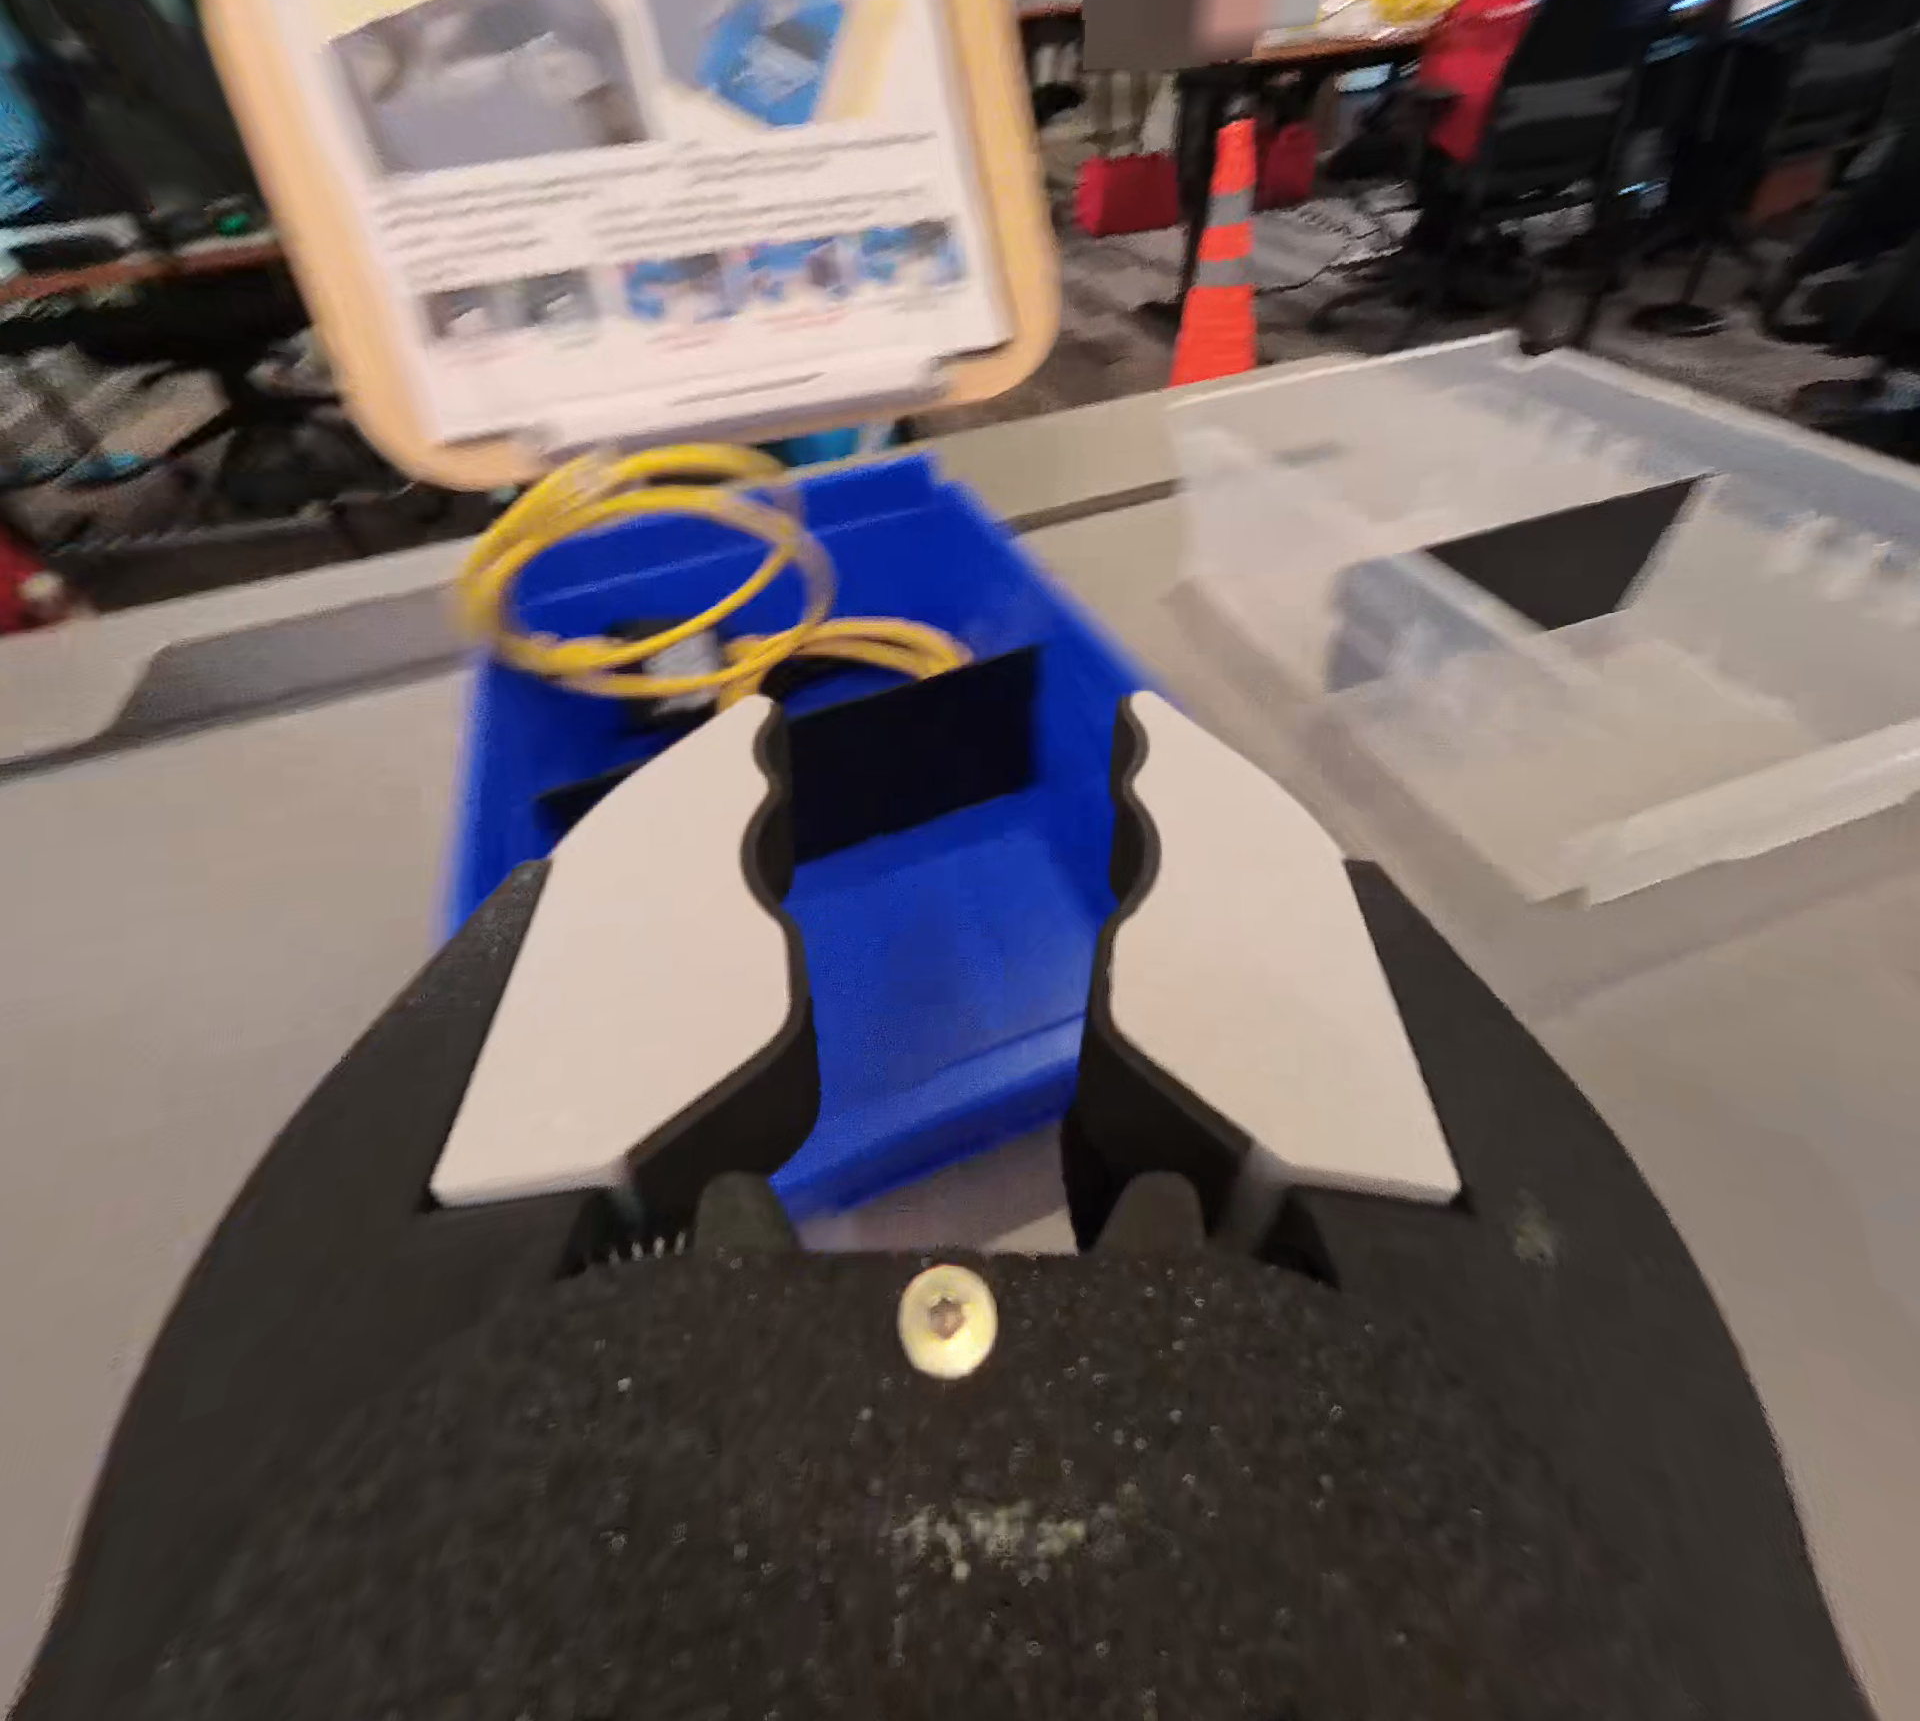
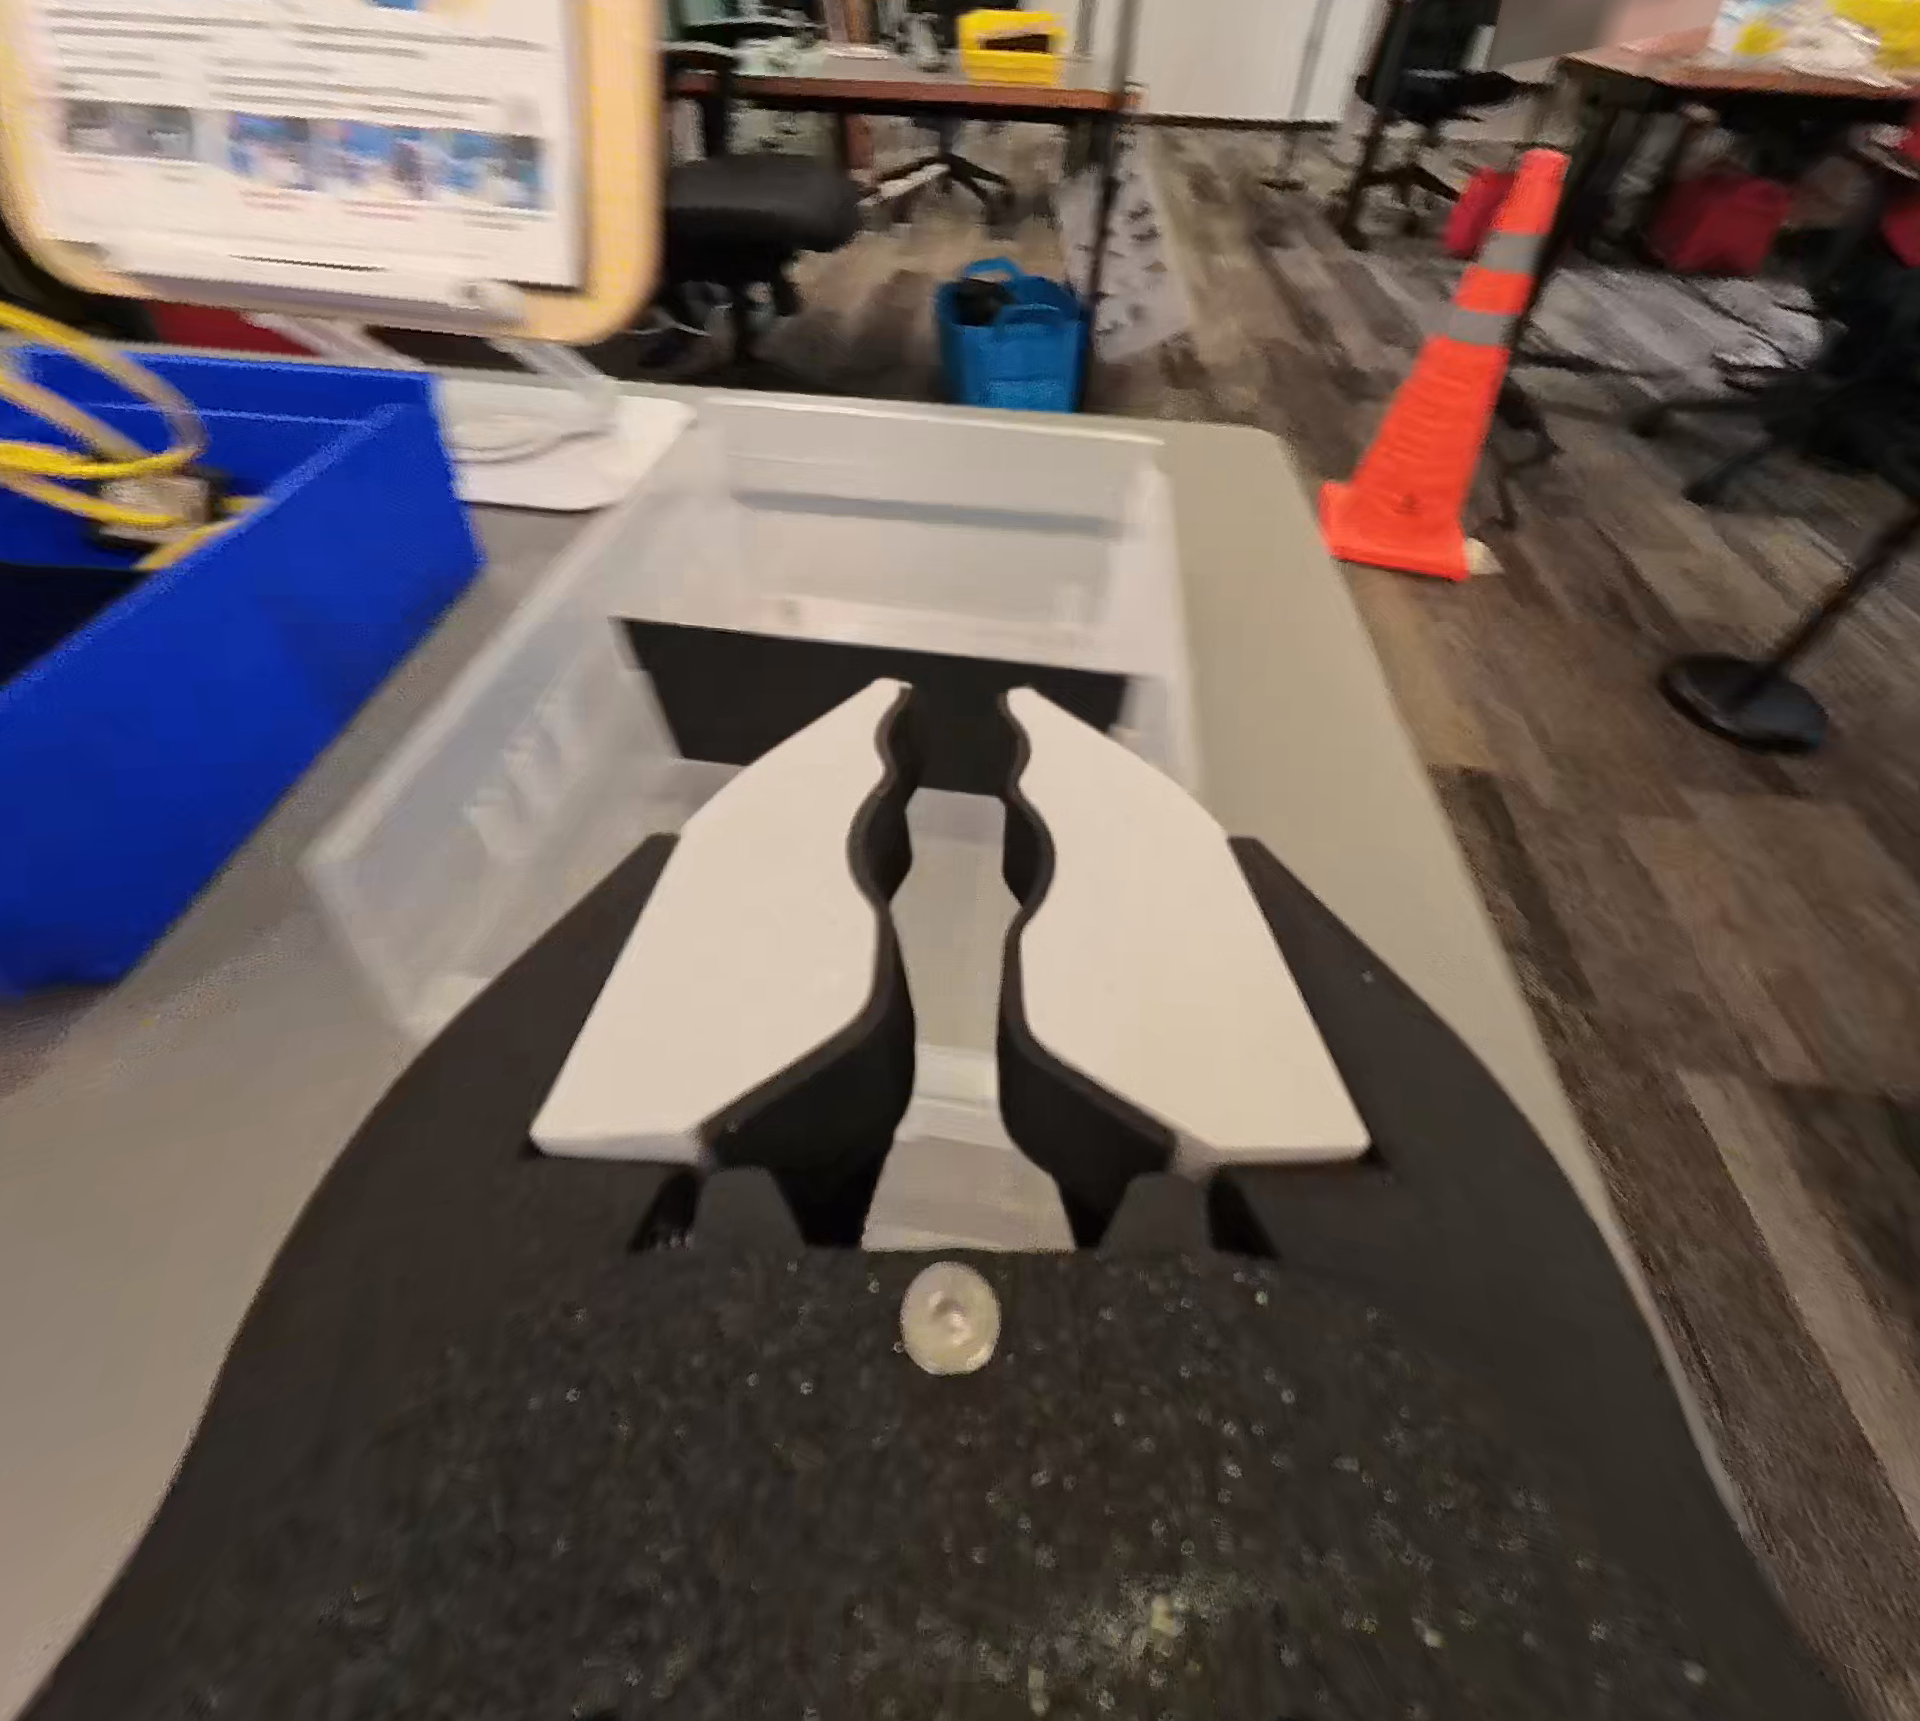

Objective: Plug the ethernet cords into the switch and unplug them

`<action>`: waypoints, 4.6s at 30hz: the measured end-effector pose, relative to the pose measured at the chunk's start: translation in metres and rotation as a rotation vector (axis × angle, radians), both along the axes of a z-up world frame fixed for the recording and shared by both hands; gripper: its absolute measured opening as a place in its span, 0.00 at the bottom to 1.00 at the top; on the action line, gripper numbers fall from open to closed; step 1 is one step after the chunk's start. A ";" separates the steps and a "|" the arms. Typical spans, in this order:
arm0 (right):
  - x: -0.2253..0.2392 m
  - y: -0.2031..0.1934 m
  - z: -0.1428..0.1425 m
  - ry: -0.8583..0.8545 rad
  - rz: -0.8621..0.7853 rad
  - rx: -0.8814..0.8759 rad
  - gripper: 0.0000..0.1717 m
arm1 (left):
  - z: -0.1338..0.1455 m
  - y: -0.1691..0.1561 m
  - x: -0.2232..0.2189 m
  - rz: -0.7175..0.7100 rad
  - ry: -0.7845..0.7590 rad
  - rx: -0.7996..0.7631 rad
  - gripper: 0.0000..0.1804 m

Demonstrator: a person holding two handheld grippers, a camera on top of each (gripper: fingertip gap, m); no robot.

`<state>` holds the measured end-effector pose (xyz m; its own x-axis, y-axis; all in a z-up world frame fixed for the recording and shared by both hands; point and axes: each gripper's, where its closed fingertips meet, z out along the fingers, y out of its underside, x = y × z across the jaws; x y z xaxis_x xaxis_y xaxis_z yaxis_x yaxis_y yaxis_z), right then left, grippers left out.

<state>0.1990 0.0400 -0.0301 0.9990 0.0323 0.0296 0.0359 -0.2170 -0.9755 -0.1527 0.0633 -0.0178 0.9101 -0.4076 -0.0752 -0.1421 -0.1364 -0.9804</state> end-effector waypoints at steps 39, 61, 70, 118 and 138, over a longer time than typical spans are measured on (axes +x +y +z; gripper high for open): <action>-0.510 0.083 -0.061 0.119 0.229 -0.152 0.02 | -0.057 0.034 -0.352 0.405 -0.139 -0.130 0.01; -0.545 0.038 -0.071 0.204 0.707 -0.243 0.16 | -0.068 0.036 -0.403 0.384 -0.186 -0.150 0.26; -0.340 -0.024 -0.034 0.043 0.779 -0.155 0.21 | -0.027 -0.001 -0.376 0.427 -0.084 0.096 0.24; -0.049 -0.024 -0.071 0.121 0.122 -0.036 0.17 | -0.082 -0.029 -0.268 0.103 -0.172 -0.165 0.21; -0.060 -0.024 -0.074 0.155 0.170 -0.042 0.16 | -0.008 0.127 -0.306 0.347 -0.505 -0.125 0.41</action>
